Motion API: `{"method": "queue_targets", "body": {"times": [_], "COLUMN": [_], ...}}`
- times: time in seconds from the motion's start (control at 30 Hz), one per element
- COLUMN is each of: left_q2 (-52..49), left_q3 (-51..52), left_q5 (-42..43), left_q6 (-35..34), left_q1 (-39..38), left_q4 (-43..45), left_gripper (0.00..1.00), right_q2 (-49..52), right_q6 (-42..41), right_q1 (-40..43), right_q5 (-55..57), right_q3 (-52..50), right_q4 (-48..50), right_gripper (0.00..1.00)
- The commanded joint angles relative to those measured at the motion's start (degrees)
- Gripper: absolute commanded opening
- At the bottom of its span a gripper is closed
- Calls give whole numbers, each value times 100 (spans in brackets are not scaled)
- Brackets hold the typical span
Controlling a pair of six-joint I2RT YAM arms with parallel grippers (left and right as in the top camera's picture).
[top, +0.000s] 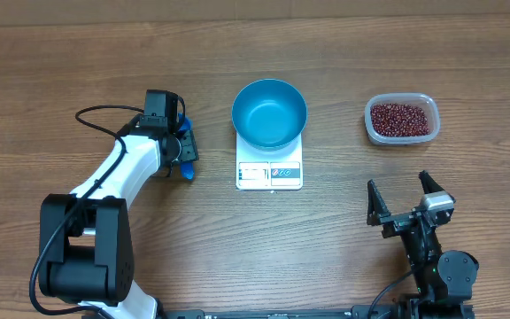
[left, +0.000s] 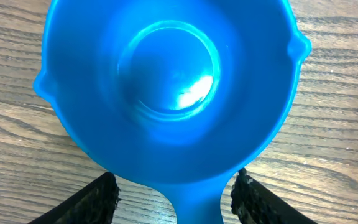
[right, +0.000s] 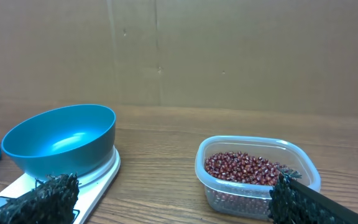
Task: Scoop item into bowl and weigh 150g on scale
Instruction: 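Close the left gripper on the blue scoop handle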
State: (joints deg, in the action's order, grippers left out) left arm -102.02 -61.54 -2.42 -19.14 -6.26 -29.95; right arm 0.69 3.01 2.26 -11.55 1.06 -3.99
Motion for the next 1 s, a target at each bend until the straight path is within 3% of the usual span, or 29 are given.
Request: {"method": "queue_targets", "body": {"times": [0.0, 0.33, 0.73, 0.97], "left_q2": [-63, -63, 107, 433], "left_q3": [-129, -129, -332, -1182], "left_q5": [-55, -52, 72, 96], "left_q6": [50, 48, 48, -236], "left_q1": [24, 24, 26, 31], "left_q4": [24, 151, 26, -785], "left_gripper": [56, 24, 21, 21], "right_q2": [-52, -52, -52, -52], "right_q6": [-22, -22, -22, -22], "right_q1": [22, 22, 22, 22], "right_q5": [57, 57, 57, 57], "right_q3": [-61, -61, -61, -61], "right_q4": [26, 26, 26, 26], "right_gripper": [100, 100, 100, 100]}}
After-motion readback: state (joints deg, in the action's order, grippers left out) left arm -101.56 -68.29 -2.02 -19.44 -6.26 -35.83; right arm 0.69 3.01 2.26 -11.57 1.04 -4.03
